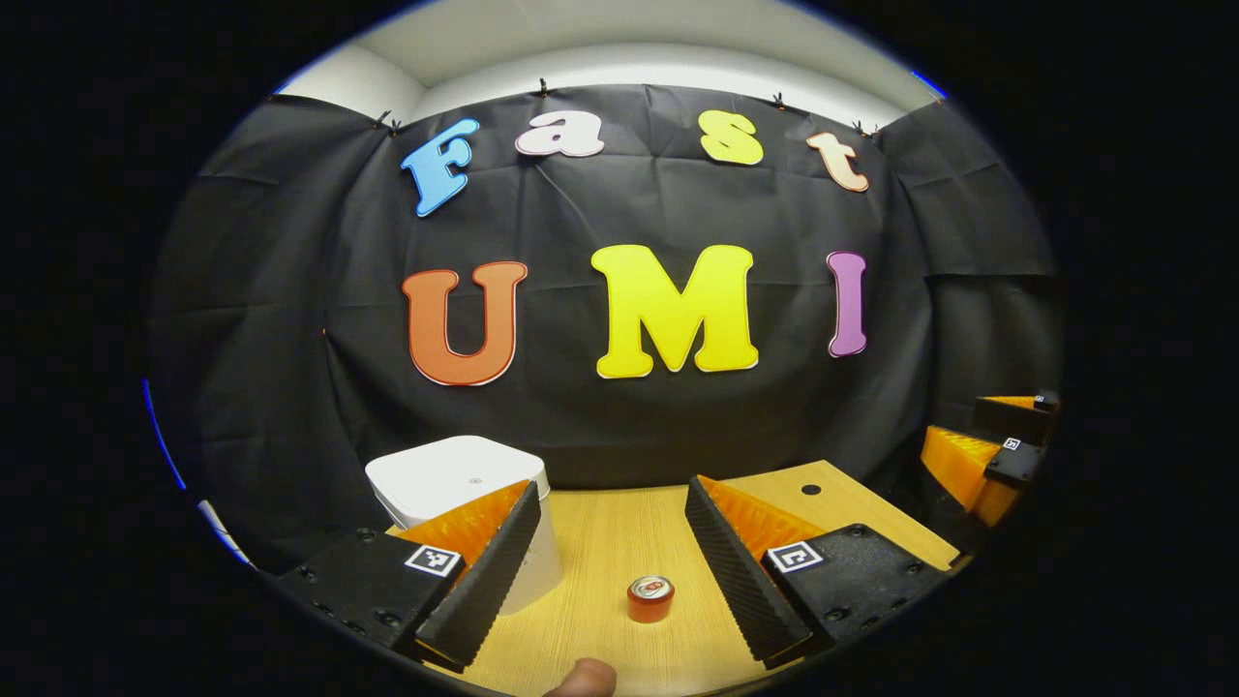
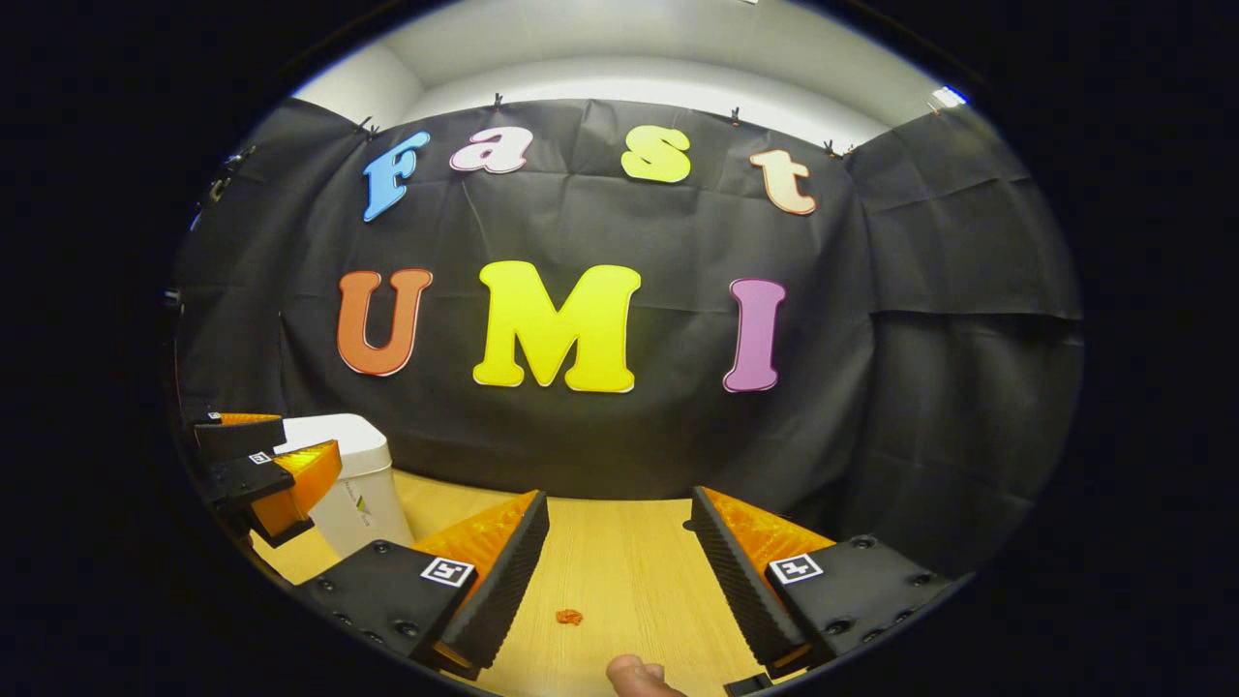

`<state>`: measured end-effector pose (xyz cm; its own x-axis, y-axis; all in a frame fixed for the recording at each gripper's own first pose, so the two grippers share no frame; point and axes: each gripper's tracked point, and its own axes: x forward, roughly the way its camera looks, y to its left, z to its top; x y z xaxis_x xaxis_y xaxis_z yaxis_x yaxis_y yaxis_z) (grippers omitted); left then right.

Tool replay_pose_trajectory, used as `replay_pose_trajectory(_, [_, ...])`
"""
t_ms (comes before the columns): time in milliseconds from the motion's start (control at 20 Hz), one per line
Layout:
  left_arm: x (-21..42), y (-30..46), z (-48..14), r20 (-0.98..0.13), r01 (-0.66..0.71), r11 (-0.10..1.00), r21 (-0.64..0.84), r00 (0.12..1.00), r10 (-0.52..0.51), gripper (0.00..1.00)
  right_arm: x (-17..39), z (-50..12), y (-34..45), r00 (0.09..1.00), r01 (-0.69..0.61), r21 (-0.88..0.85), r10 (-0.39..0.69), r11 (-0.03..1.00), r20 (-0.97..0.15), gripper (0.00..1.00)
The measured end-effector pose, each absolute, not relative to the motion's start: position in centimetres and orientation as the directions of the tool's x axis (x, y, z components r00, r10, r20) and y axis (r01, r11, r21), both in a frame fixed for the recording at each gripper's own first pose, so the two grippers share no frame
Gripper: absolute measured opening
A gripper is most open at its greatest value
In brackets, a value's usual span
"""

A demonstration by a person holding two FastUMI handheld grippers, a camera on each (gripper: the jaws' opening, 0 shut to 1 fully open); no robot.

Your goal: Press the lid of the desktop garbage bin to open it, pick up the crumpled paper on the desktop and throw it into the bin, then pick up the pop can on the desktop and drop it into the bin, and finally close the garbage bin lid.

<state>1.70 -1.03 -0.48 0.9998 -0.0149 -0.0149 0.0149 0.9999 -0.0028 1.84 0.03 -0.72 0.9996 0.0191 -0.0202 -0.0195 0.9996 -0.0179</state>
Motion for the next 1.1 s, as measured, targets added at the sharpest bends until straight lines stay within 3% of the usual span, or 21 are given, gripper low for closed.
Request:
replay_pose_trajectory(350, [2.4,-0.9,-0.6,-0.02,-0.001,1.0,0.005,1.0,0.001,0.99,3.0,-1.2,0.3,0.998,-0.048,-0.012,0.047,0.999,-0.035,0.94])
replay_pose_trajectory(400, [2.5,-0.7,-0.7,-0.022,-0.004,1.0,0.006,1.0,0.004,0.94,3.2,-1.3,0.5,0.998,-0.052,-0.013,0.052,0.999,-0.037,0.94])
replay_pose_trajectory(500, [2.6,-0.5,-0.6,-0.02,-0.01,1.0,0.008,1.0,0.01,0.99,3.6,-1.3,0.6,0.998,-0.057,-0.016,0.056,0.998,-0.039,0.94])
replay_pose_trajectory(900, [3.2,1.0,-1.2,-0.03,-0.043,0.999,0.005,0.999,0.043,0.99,4.6,-2.0,2.4,0.994,-0.095,-0.011,0.095,0.995,-0.054,0.94])
replay_pose_trajectory(1100, [4.4,3.5,-1.4,-0.044,-0.111,0.994,-0.008,0.993,0.111,0.99,5.1,-2.1,3.2,0.992,-0.112,-0.018,0.111,0.994,-0.063,0.94])
